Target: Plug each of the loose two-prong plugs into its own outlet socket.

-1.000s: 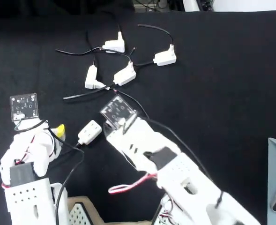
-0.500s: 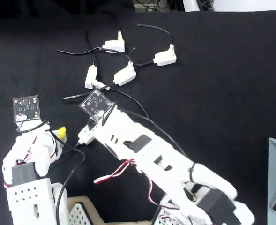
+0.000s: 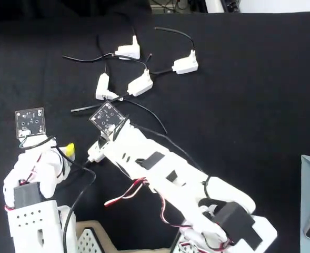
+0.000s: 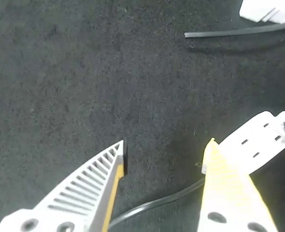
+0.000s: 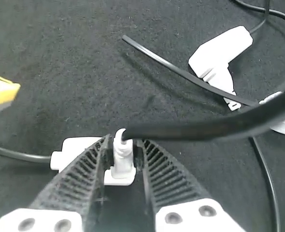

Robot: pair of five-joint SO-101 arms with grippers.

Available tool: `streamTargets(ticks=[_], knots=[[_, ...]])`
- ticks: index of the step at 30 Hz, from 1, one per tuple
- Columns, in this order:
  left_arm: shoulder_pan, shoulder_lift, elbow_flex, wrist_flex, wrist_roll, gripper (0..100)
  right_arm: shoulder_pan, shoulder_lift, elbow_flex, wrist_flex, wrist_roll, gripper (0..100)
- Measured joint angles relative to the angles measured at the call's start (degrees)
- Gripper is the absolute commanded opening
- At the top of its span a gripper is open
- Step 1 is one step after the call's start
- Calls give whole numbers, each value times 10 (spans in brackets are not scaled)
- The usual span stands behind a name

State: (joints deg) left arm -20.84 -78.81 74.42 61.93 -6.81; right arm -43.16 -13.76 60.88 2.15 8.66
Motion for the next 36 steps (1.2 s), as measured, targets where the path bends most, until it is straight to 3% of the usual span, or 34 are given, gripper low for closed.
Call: streamTargets(ticks=[19,36], knots=[[0,0,0,0,0,263,-3,24,33,-45,-1,11],[0,0,2,0,0,263,-6,50,-4,5,18,11]])
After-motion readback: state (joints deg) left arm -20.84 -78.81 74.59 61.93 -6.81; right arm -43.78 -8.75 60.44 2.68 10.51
